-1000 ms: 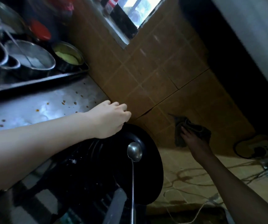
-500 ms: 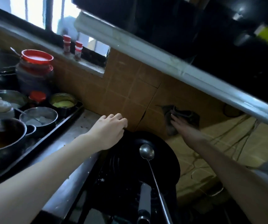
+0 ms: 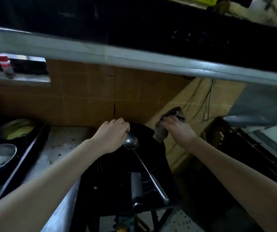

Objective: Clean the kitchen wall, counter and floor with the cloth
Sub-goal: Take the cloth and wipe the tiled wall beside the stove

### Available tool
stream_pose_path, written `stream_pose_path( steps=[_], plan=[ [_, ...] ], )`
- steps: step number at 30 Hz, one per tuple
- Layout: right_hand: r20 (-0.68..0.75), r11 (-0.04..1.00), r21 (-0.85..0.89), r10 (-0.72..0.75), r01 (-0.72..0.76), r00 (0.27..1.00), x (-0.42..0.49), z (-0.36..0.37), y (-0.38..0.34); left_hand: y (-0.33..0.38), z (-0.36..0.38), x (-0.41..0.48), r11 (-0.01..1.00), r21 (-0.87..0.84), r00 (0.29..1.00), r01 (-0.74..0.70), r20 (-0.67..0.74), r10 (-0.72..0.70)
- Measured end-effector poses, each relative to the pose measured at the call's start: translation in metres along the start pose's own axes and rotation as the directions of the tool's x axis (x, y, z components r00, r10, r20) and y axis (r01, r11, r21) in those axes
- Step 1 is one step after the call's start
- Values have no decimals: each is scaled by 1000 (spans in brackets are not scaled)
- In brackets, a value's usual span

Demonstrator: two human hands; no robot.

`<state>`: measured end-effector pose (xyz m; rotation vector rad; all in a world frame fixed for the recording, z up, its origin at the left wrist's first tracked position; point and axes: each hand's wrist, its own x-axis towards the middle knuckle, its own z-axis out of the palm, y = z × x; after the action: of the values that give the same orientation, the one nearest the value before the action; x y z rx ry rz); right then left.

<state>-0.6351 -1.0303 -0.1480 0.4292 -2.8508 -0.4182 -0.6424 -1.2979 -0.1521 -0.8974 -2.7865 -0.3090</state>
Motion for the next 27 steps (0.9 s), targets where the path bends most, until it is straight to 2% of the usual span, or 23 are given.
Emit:
stream_pose_path(
  steps=[2, 6, 16, 20, 27],
  plan=[
    [5, 999, 19, 40, -40, 999, -19, 1, 11, 18, 5, 13, 999, -10, 999, -39, 30, 39],
    [112, 992, 71, 99, -107, 989, -54, 12, 35, 54, 21, 39, 994, -18, 988, -110, 110, 112],
    [80, 958, 205, 187, -200, 979, -126, 62, 106, 138, 61, 93, 981, -12, 964, -195, 184, 194],
    [75, 965, 205, 151, -164, 986, -140, 75, 145, 165, 74, 118, 985, 2, 969, -170, 184, 167],
    [129, 981, 171, 73, -95, 989, -145, 87, 219, 204, 83, 160, 998, 56, 979, -23, 204, 12]
  ],
)
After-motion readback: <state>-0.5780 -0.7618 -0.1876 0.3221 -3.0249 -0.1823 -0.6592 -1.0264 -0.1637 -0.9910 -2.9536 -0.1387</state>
